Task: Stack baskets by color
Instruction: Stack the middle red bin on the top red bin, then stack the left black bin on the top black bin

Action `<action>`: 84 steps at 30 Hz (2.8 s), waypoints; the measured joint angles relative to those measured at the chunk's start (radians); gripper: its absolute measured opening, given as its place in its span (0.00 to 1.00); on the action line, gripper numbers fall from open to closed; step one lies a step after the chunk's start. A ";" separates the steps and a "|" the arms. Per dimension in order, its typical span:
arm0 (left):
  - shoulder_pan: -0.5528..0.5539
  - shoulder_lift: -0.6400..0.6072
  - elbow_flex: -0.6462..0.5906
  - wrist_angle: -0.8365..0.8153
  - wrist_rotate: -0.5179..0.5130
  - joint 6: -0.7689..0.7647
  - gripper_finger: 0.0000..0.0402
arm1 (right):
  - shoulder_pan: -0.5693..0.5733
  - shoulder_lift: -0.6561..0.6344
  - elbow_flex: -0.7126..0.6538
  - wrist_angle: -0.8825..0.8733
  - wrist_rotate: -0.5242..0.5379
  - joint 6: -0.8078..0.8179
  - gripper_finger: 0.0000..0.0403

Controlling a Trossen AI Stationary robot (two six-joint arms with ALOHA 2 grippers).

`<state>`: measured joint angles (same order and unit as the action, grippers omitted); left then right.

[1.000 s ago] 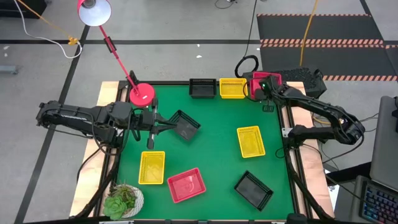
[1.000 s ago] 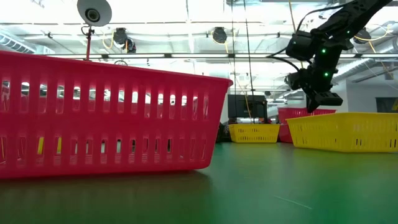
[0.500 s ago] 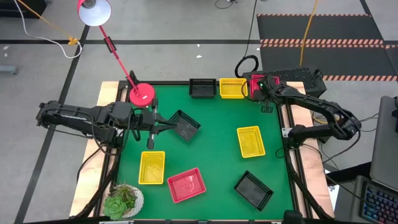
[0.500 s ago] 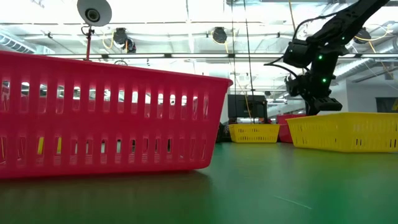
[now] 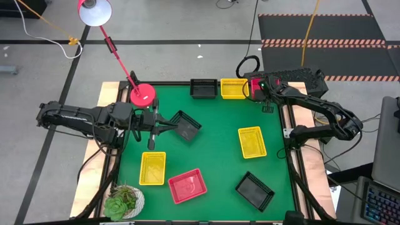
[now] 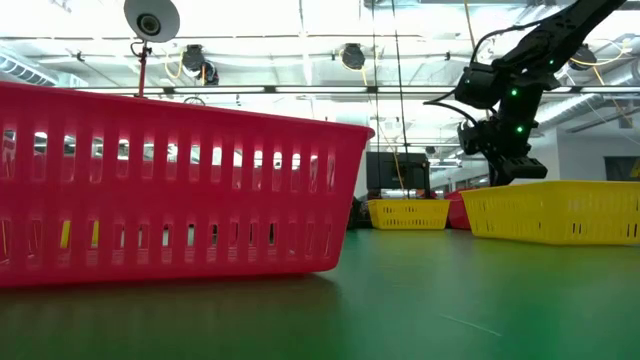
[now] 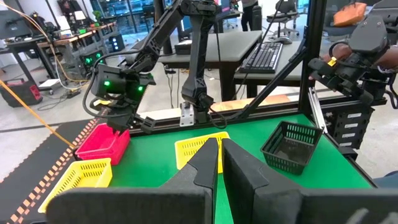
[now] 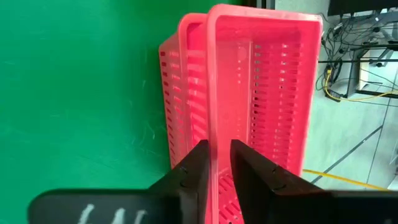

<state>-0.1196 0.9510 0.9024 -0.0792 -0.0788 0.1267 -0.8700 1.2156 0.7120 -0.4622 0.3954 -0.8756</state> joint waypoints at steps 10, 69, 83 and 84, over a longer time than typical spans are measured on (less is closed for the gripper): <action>0.000 0.000 0.000 0.000 0.000 0.000 0.06 | 0.000 -0.016 0.000 -0.001 0.027 0.026 0.29; -0.096 0.000 0.001 -0.189 -0.158 0.107 0.06 | 1.138 -0.246 0.220 -0.025 0.019 0.758 0.35; -0.239 0.190 0.321 -0.864 -0.180 -0.005 0.06 | 1.206 -0.249 0.220 -0.032 0.018 0.730 0.35; -0.248 0.216 0.343 -0.902 -0.166 0.009 0.06 | 1.206 -0.249 0.220 -0.036 0.018 0.730 0.35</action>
<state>-0.3679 1.1674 1.2450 -0.9809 -0.2449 0.1356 0.3363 0.9668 0.9321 -0.4979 0.4133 -0.1452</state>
